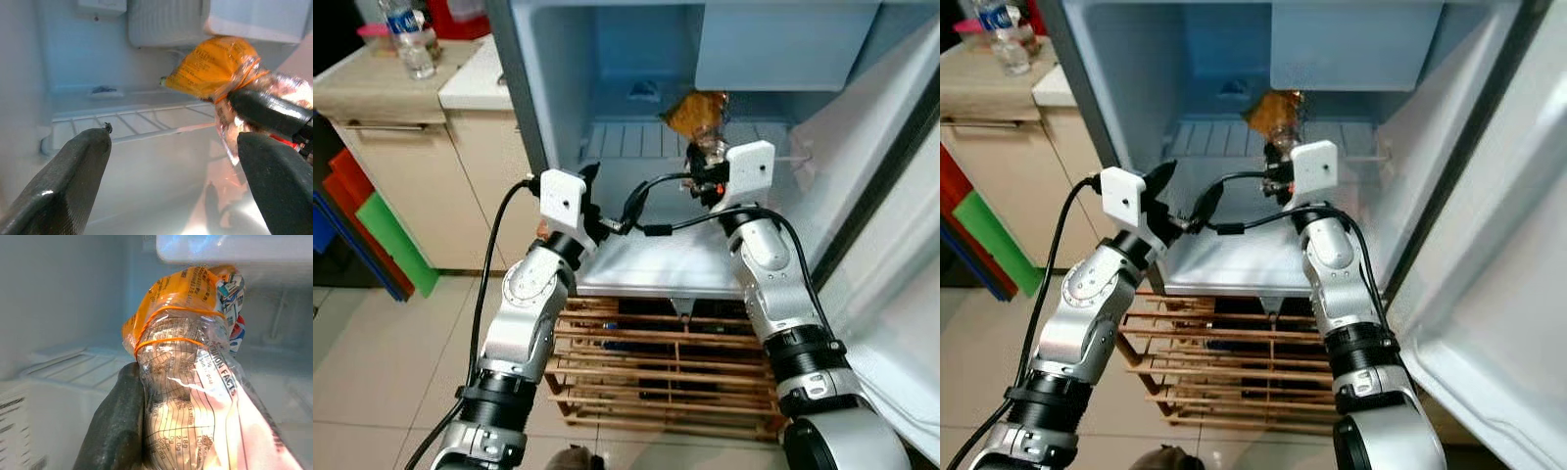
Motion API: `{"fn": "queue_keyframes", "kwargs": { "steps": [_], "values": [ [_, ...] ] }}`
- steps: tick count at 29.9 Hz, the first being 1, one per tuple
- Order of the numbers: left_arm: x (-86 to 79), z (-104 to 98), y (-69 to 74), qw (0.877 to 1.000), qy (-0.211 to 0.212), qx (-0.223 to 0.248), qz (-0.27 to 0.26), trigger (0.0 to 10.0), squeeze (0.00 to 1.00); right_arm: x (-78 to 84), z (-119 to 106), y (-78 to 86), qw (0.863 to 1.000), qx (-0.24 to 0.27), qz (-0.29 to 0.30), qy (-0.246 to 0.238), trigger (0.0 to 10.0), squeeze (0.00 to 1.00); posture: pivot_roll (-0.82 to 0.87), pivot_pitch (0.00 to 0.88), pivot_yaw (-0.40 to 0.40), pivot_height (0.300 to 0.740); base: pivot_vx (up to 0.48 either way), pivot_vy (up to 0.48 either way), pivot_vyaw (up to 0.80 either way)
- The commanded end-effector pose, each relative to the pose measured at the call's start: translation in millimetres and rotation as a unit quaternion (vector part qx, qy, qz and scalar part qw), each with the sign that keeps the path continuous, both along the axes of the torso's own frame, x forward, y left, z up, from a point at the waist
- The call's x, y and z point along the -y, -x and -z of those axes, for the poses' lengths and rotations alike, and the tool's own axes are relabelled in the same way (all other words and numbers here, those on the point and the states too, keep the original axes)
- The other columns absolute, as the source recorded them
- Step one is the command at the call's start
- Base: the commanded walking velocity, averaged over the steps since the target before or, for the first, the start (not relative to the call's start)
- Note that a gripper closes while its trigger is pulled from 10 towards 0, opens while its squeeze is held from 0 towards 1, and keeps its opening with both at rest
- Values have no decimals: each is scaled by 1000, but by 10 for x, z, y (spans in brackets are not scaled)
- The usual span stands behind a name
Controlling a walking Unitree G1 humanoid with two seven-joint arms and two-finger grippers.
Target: Restocking fridge
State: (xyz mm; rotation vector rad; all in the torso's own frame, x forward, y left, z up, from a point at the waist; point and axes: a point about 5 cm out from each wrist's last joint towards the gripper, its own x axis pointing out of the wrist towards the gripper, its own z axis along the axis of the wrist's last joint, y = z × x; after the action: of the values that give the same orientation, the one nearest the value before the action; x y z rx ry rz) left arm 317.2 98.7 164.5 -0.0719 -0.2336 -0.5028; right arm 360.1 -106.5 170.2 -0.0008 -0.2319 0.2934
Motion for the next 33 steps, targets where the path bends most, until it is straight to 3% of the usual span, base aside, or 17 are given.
{"fn": "queue_keyframes", "kwargs": {
  "steps": [1,3,5,9,15,19,27,33],
  "values": [
    [22,-36,-12,1000,-2,1,4,10000,0,-73,-108,-74,1000,-8,-20,-19,0,0,12,0,51,740,0,0,0],
    [33,-51,-2,1000,6,-1,8,10000,0,-206,-209,-175,998,-23,-52,-20,0,0,20,0,46,740,0,0,0],
    [43,-62,8,1000,9,0,13,10000,0,-237,-246,-200,998,-23,-58,-16,0,0,26,0,40,740,0,0,0],
    [192,-156,169,993,-47,53,97,10000,0,-396,-475,-337,995,-31,-88,-28,0,0,66,0,7,740,0,0,0],
    [124,-166,263,992,-64,54,96,10000,0,-568,-551,-384,992,-49,-116,-28,0,0,114,0,-20,740,0,0,0],
    [26,-114,431,994,-67,36,83,10000,0,-771,-494,-370,979,-103,-156,-76,0,0,170,0,-44,740,0,0,0],
    [-55,-132,629,994,-72,20,78,10000,0,-874,-586,-405,974,-122,-157,-111,0,0,222,0,-51,740,0,0,0],
    [-132,-144,770,994,-78,-5,73,10000,0,-772,-868,-483,985,-62,-96,-130,0,0,250,37,-37,740,0,0,0]
  ]
}}
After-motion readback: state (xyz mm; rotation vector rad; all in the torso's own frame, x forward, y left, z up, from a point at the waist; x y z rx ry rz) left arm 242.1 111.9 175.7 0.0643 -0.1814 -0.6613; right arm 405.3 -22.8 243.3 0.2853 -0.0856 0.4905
